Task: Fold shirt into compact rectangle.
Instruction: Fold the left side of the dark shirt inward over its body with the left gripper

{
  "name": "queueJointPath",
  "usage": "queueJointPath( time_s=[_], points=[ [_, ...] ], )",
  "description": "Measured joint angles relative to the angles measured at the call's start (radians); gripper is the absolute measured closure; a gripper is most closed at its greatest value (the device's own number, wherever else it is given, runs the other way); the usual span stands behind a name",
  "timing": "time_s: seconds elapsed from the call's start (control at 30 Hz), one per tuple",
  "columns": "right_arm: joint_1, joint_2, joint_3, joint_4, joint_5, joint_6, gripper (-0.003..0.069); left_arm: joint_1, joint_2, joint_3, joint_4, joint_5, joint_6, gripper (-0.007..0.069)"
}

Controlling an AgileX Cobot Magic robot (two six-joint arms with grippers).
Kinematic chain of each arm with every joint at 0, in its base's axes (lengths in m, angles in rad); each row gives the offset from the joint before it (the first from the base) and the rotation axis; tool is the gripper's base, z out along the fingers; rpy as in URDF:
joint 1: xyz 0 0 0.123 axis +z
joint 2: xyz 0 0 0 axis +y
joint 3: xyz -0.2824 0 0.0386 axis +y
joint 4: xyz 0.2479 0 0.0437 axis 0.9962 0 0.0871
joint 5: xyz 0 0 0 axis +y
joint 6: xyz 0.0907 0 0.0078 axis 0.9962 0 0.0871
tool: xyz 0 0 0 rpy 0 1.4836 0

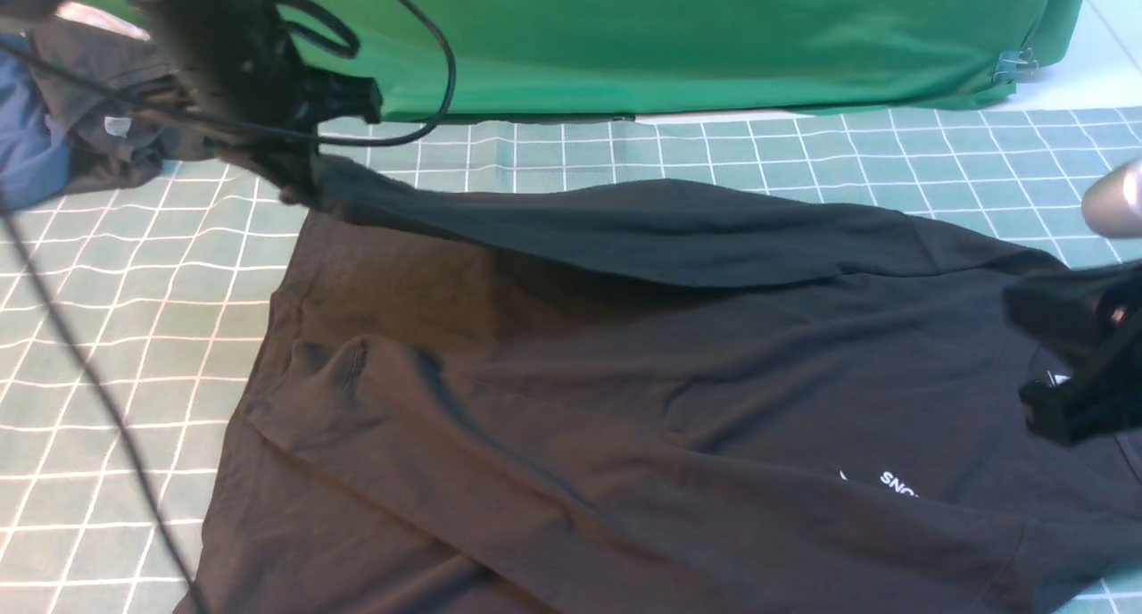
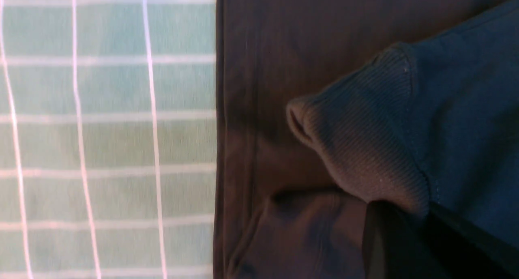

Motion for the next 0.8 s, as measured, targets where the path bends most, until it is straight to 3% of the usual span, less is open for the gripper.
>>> queueJointPath(
  time_s=[0.13, 0.3, 0.47, 0.8],
  points=[
    [-0.010, 0.034, 0.000, -0.140, -0.001, 0.111, 0.0640, -0.020, -0.122, 0.179, 0.000, -0.034, -0.020, 0.0603],
    [-0.092, 0.098, 0.000, -0.166, -0.005, 0.142, 0.0643, -0.070, -0.237, 0.403, -0.004, -0.099, -0.069, 0.0603],
    [-0.124, 0.117, 0.000, -0.155, -0.006, 0.141, 0.0643, -0.094, -0.279, 0.525, -0.007, -0.118, -0.099, 0.0603],
    [-0.128, 0.118, 0.000, -0.017, -0.025, 0.053, 0.0643, -0.104, -0.296, 0.677, -0.007, -0.187, -0.132, 0.0589]
  ],
)
